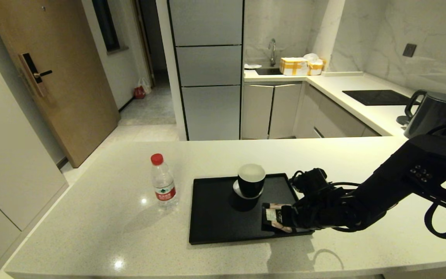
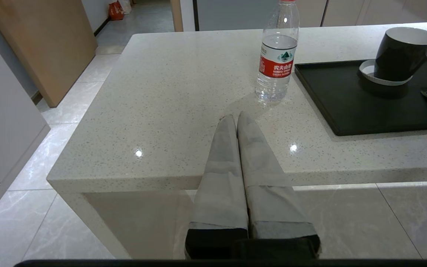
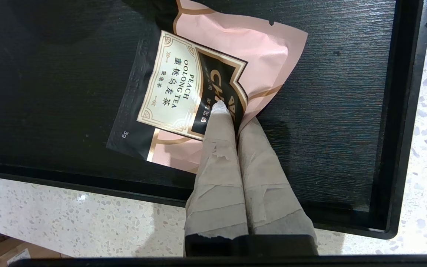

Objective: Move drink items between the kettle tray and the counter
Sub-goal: Place it on the right

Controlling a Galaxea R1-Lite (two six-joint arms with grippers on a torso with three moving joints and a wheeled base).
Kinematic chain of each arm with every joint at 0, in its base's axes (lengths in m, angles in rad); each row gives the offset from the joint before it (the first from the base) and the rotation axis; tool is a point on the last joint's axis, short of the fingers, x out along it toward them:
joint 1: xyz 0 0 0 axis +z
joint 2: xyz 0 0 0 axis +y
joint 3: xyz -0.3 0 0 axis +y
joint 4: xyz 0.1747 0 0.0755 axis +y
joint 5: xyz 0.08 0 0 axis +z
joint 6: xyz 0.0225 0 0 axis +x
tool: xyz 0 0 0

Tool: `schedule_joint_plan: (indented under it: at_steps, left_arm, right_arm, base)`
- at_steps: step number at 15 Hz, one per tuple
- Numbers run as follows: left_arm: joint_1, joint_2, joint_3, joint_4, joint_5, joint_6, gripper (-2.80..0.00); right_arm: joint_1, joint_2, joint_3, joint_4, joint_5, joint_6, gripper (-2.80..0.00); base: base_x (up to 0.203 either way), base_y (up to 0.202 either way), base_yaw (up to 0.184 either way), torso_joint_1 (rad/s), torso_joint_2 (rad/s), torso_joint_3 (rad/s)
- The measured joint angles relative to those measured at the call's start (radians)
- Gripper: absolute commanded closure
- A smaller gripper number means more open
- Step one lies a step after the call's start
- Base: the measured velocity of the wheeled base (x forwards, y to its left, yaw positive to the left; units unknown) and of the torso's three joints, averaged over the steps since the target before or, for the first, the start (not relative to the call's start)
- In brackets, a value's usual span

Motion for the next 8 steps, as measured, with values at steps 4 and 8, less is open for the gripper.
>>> schedule_joint_plan:
  at_steps: [4, 8]
  left_arm:
    - [-0.001, 0.0, 0.0, 0.0, 0.0, 0.0, 0.0]
    - [-0.001, 0.0, 0.0, 0.0, 0.0, 0.0, 0.0]
  right_arm:
    - [0.0, -0.004, -0.001, 0.001, -0.001, 0.0, 0.0]
    - [-0.016, -0.076, -0.009, 0.02, -0.05, 0.002, 0.0]
  base:
    - [0.0, 0.0, 0.0, 0.0, 0.0, 0.0]
    - [0.0, 0.0, 0.0, 0.0, 0.0, 0.0]
